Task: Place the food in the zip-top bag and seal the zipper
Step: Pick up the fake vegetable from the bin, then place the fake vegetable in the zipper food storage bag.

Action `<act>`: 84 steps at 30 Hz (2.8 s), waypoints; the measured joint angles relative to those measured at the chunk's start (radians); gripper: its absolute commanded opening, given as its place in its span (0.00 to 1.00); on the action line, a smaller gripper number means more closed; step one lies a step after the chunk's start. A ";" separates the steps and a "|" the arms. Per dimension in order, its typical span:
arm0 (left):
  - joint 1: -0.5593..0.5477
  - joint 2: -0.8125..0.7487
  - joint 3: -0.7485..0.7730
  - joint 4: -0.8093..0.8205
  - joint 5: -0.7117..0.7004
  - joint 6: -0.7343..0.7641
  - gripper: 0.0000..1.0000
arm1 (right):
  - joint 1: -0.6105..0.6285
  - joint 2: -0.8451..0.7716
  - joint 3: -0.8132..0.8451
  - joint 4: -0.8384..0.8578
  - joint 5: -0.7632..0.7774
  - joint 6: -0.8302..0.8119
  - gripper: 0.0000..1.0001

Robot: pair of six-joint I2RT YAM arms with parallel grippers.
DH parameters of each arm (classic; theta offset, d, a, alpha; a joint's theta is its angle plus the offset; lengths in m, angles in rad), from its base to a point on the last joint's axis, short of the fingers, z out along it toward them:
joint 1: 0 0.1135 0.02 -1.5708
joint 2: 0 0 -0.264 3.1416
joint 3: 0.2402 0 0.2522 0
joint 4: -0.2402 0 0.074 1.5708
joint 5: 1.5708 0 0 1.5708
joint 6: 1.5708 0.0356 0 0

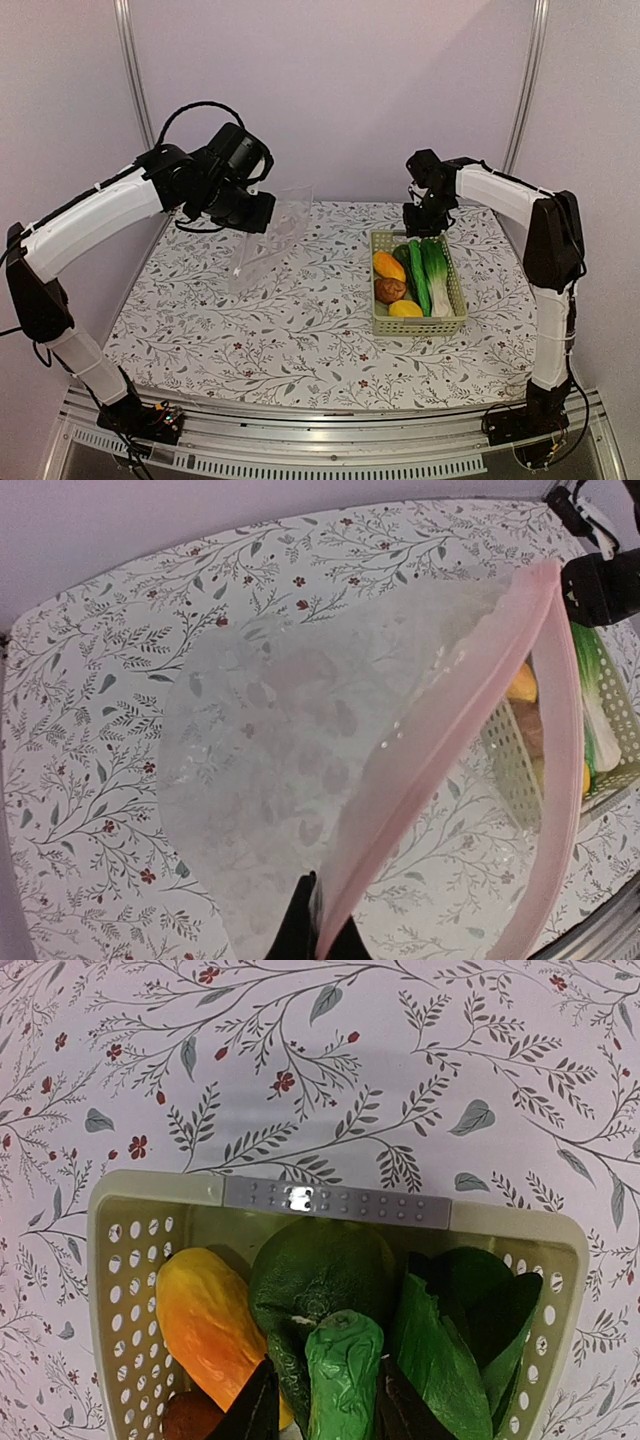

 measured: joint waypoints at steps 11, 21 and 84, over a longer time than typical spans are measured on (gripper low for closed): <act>0.000 0.000 0.000 0.001 0.041 -0.006 0.00 | -0.014 0.092 0.013 0.004 -0.013 -0.003 0.26; 0.000 0.034 0.037 -0.003 0.068 -0.006 0.00 | -0.022 0.096 0.013 0.005 -0.035 0.013 0.01; 0.113 0.154 0.277 0.038 0.354 -0.150 0.00 | 0.407 -0.808 -0.572 1.222 -0.115 -0.134 0.66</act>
